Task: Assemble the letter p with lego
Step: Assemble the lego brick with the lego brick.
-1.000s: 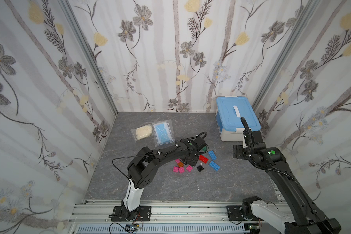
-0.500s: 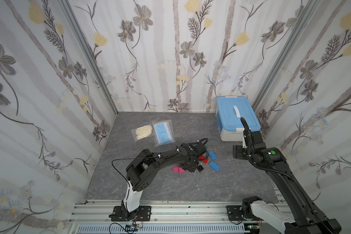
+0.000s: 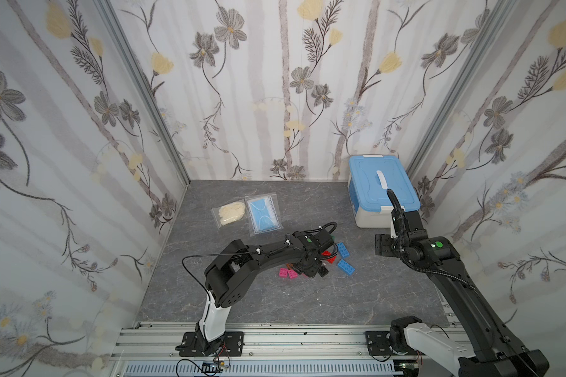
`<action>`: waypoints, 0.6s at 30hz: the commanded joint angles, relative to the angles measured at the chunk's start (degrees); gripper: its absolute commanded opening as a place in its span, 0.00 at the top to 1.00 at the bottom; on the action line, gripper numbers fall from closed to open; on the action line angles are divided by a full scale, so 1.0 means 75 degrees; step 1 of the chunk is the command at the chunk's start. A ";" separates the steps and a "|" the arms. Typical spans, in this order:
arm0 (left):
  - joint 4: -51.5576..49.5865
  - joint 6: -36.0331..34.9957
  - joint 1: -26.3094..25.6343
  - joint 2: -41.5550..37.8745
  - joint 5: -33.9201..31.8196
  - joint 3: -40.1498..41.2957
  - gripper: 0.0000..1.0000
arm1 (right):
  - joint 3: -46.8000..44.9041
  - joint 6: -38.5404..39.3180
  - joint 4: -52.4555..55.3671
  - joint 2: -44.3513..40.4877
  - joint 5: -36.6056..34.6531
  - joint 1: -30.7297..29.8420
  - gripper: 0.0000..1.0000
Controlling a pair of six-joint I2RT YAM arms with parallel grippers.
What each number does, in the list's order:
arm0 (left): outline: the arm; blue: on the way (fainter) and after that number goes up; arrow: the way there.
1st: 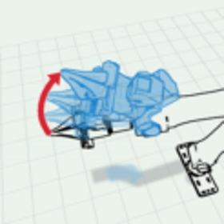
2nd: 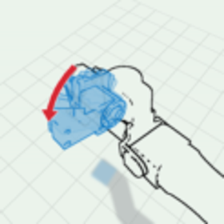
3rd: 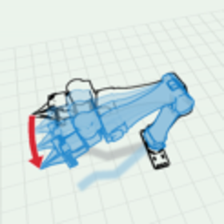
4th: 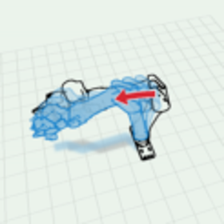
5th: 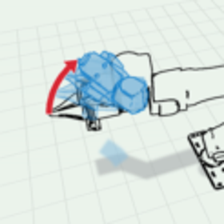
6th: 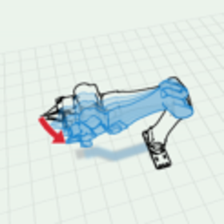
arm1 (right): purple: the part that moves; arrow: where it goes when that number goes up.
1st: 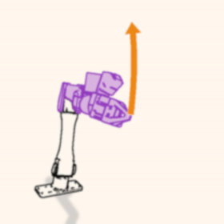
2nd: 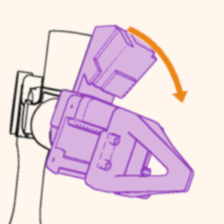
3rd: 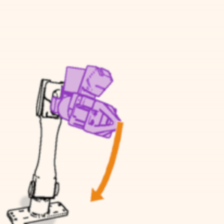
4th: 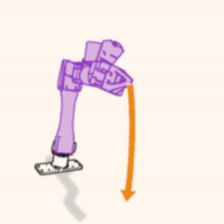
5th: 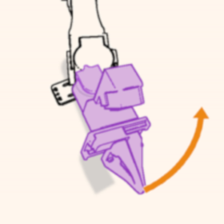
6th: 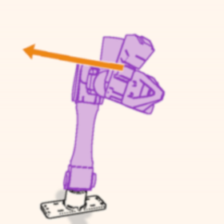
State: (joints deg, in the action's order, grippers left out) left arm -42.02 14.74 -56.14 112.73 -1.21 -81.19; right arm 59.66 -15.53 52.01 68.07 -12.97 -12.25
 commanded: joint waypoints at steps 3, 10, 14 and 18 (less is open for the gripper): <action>-0.0264 -0.0124 0.0005 0.0035 0.0149 0.0080 0.66 | -0.0009 0.0023 -0.0044 0.0029 0.0077 0.0005 0.16; -0.0511 -0.0173 0.0002 0.0403 0.0112 -0.0036 0.66 | -0.0021 0.0020 -0.0044 0.0006 0.0089 0.0005 0.16; -0.0640 -0.0125 0.0000 0.0619 0.0083 -0.0023 0.66 | -0.0012 0.0022 -0.0008 -0.0005 0.0095 0.0005 0.16; -0.0713 -0.0094 0.0006 0.0730 0.0034 0.0044 0.66 | -0.0018 0.0021 -0.0058 0.0035 0.0101 0.0005 0.16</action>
State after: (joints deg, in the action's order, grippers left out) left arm -43.94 13.72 -56.14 115.70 -1.10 -82.35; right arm 59.48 -15.53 52.01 68.10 -12.97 -12.25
